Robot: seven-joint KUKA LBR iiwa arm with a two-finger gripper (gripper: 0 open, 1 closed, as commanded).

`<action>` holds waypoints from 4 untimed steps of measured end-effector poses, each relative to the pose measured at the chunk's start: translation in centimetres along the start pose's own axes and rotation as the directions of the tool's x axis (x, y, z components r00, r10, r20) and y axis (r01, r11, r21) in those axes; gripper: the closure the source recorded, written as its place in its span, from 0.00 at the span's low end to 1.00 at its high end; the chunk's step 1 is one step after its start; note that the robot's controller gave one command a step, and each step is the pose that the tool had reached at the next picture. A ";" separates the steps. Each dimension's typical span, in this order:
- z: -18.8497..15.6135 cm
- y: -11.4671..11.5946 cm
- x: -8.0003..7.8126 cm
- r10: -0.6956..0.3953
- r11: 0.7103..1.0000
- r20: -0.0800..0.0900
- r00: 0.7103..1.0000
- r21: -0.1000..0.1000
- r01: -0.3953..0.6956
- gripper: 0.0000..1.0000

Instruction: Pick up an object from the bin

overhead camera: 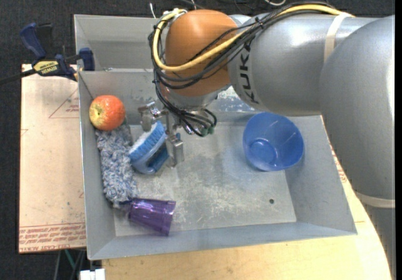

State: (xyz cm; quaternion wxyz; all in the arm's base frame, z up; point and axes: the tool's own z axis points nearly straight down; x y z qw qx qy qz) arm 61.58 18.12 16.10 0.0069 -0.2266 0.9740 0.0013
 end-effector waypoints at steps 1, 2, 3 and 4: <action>6.1 0.7 0.0 0.097 0.995 0.007 0.995 -0.002 -0.097 0.00; 8.9 0.7 -1.8 -0.331 0.944 0.018 0.943 0.007 0.331 0.00; 8.6 0.3 0.3 0.103 0.995 0.023 0.994 -0.006 -0.103 1.00; 8.6 0.3 0.3 0.104 0.995 0.023 0.994 -0.006 -0.103 1.00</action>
Offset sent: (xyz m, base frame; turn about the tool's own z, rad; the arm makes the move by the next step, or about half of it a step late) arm 0.0124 0.0141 -0.0910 -0.3496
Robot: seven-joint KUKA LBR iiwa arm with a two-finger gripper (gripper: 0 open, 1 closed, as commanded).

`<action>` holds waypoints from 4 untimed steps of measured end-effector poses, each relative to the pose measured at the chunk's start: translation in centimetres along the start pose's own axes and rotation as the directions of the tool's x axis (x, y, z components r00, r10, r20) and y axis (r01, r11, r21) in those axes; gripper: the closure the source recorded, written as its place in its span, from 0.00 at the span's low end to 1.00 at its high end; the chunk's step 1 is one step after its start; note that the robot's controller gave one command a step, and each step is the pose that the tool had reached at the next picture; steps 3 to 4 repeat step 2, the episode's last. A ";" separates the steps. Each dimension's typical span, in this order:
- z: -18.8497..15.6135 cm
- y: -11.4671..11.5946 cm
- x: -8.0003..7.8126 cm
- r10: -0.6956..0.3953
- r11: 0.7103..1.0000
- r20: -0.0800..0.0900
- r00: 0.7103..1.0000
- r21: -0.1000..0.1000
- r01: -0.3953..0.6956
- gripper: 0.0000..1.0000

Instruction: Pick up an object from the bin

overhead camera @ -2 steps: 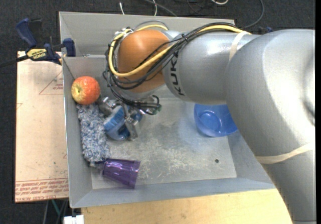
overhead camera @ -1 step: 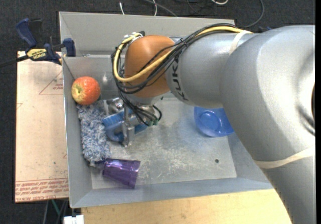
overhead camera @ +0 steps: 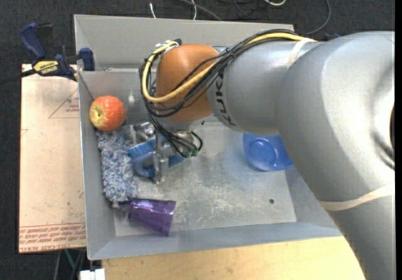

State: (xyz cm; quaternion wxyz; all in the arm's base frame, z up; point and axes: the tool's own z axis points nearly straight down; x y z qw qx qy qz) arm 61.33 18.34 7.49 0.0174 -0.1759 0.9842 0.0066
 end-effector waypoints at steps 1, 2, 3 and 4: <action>-1.0 0.0 0.1 0.000 1.000 -0.002 1.000 0.000 0.000 1.00; -2.4 0.0 -0.1 0.000 1.000 0.000 1.000 0.000 0.000 1.00; -2.4 0.0 -0.1 0.000 1.000 0.000 1.000 0.000 0.000 1.00; -2.4 0.0 -0.1 0.000 1.000 0.000 1.000 0.000 0.000 1.00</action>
Offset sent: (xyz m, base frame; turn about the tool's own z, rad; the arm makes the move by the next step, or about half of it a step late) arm -0.0008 0.0001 0.0342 0.0002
